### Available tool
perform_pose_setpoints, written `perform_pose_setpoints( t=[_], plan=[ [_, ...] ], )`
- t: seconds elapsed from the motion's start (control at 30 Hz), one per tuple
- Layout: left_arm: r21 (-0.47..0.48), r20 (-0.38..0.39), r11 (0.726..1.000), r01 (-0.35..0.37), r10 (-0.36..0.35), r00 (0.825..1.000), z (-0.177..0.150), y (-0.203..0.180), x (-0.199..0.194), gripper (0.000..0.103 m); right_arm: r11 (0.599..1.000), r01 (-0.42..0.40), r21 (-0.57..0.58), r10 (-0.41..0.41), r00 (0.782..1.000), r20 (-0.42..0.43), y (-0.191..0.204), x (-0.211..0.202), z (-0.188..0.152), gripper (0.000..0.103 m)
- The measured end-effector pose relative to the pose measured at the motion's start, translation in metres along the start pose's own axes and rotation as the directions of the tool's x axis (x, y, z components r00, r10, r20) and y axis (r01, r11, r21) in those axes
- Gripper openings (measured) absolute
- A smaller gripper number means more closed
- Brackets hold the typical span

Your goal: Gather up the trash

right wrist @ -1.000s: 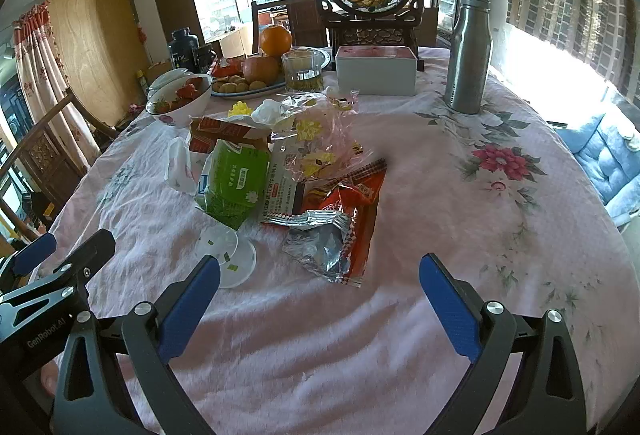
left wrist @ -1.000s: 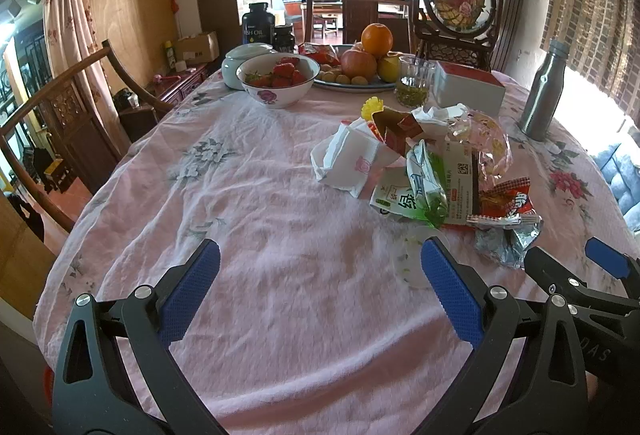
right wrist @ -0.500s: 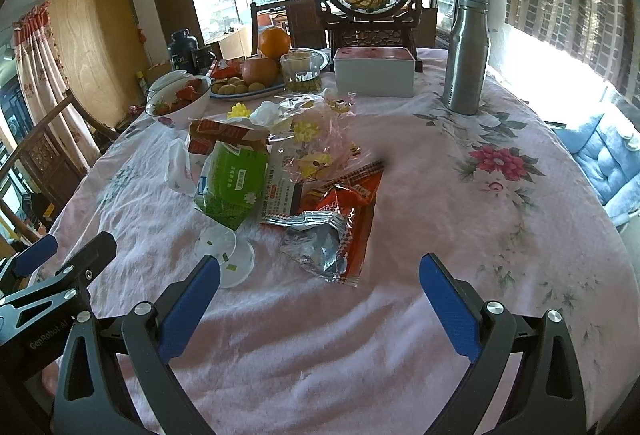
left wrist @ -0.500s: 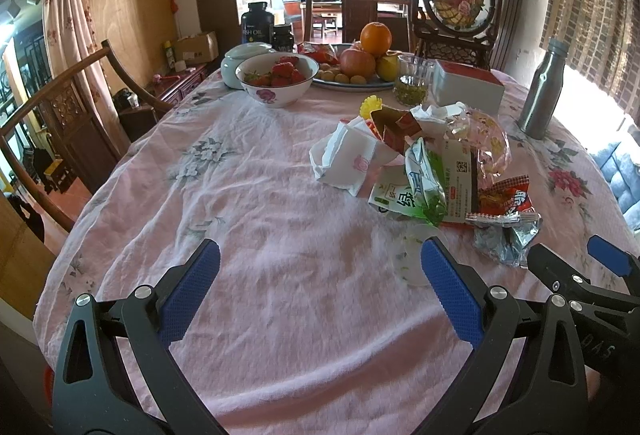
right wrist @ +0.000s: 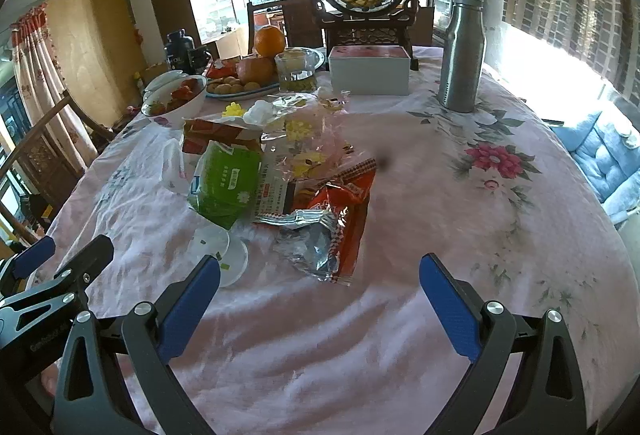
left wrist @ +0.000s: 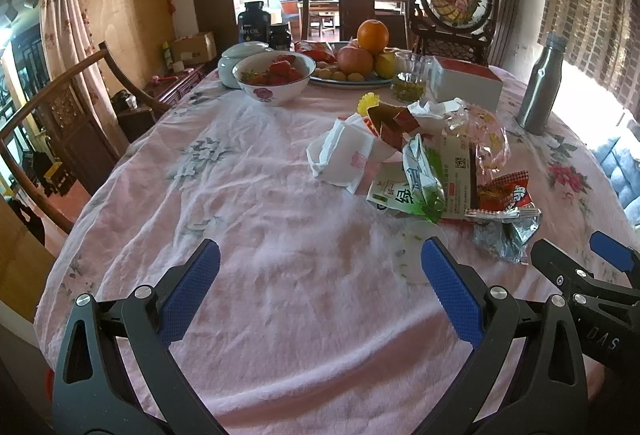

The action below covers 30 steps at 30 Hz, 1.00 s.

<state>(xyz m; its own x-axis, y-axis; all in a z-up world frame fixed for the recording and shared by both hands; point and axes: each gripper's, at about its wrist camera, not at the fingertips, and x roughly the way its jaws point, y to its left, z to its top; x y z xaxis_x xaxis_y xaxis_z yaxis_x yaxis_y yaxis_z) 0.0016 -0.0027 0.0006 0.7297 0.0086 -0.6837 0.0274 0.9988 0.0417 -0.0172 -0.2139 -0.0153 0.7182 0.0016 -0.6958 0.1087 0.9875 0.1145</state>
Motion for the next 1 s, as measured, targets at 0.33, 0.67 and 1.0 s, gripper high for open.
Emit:
perform_pose_setpoints(
  t=[0.33, 0.67, 1.0],
  plan=[
    [-0.013, -0.058, 0.998, 0.067, -0.068, 0.996, -0.001, 0.012, 0.015, 0.097, 0.999, 0.043, -0.030, -0.043, 0.999, 0.007, -0.011, 0.002, 0.005, 0.098],
    [-0.010, -0.100, 0.996, 0.088, -0.089, 0.991, -0.009, 0.031, 0.030, 0.097, 0.989, 0.021, -0.149, -0.027, 0.999, -0.039, -0.002, 0.024, 0.013, 0.097],
    [-0.012, -0.104, 0.996, 0.089, -0.090, 0.991, -0.010, 0.037, 0.034, 0.097, 0.971, 0.048, -0.235, -0.072, 0.993, -0.094, 0.009, 0.059, 0.018, 0.083]
  ],
)
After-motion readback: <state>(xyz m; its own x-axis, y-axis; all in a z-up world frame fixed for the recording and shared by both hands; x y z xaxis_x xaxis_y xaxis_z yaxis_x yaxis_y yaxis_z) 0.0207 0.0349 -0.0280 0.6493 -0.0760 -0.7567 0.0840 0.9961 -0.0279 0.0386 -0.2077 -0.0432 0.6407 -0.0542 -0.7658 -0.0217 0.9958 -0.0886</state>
